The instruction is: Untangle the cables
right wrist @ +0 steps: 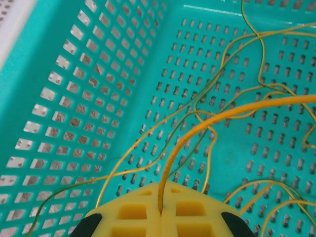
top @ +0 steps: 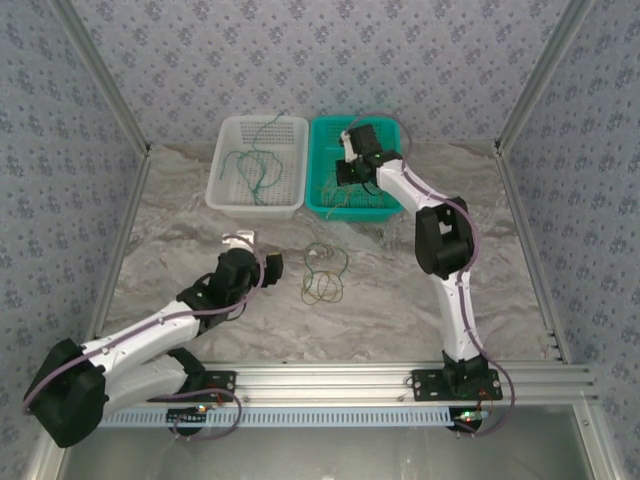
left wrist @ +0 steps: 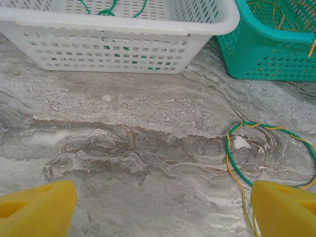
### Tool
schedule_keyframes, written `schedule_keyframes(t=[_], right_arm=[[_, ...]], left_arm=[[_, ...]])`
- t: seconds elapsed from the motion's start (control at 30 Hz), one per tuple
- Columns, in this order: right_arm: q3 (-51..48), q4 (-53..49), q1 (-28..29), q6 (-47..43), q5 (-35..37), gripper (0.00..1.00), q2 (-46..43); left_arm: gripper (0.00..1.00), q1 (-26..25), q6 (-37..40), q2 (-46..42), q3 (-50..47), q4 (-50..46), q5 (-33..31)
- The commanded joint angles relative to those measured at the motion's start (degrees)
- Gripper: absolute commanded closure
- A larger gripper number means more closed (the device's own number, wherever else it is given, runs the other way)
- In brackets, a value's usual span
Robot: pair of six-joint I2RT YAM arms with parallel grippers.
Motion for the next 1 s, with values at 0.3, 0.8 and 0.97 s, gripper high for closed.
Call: schedule_keyframes(t=[0.3,0.8,0.97], right_arm=[[0.4,-10.1,2.5,-3.5,11.2,0.10,-18.4],[-60.9,15.6,7.8,14.3,1.3,0.19,-58.7],[-71.8,17.1,9.3,22.0,0.0,0.31,-60.3]], left_arm=[[0.08,3.3,0.6,5.0,5.8,2.0,3.1],[0.03,6.1,2.3,6.4,7.1,-3.6,15.7],[0.05,2.1,3.6,11.1,7.6,-5.7,17.5]])
